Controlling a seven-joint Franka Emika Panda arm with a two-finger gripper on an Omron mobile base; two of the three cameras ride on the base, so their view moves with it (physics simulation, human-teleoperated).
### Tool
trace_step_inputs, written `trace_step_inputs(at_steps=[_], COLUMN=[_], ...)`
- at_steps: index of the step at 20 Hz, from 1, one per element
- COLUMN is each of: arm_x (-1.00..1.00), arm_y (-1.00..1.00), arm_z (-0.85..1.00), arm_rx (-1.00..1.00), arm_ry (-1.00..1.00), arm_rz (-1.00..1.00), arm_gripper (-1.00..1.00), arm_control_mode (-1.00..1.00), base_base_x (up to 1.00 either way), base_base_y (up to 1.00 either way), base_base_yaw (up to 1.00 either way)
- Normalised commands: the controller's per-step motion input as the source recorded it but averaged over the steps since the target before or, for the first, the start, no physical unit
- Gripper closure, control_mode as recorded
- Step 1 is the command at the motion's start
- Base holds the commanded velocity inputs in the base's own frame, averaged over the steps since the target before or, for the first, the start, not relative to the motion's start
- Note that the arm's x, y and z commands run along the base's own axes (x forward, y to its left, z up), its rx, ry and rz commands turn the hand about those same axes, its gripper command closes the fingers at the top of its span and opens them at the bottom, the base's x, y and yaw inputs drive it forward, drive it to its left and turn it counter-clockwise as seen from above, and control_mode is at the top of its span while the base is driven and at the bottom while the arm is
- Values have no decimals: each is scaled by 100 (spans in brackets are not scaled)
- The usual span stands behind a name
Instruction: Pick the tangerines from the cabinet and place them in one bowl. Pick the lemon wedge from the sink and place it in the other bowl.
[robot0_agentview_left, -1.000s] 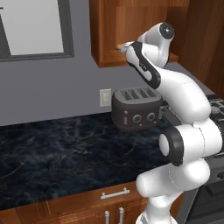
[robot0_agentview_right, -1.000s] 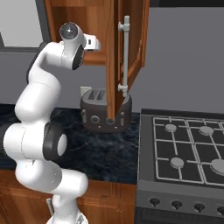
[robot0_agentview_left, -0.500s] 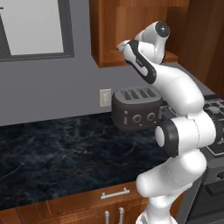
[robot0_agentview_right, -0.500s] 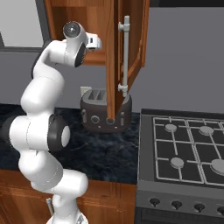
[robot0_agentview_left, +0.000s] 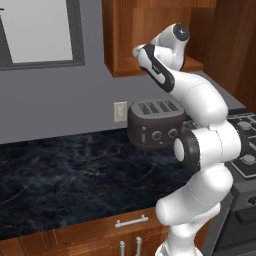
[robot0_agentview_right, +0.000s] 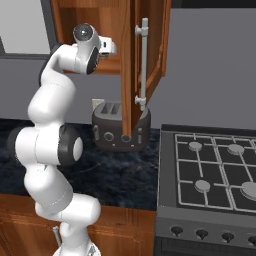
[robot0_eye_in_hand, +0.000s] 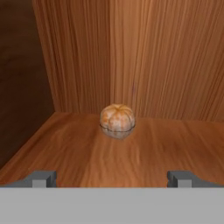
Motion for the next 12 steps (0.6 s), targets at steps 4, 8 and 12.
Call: trace_step_inputs(at_steps=[4, 8, 12], arm_x=[10, 12, 13], arm_y=[0, 0, 1], arm_z=[-5, -8, -13], arm_rx=[0, 0, 0], arm_ry=[0, 0, 0], arm_rz=[0, 0, 0], arm_gripper=[-100, -100, -100], arm_control_mode=[-100, -100, -100], base_base_x=[0, 0, 0], base_base_y=[0, 0, 0], base_base_yaw=[0, 0, 0])
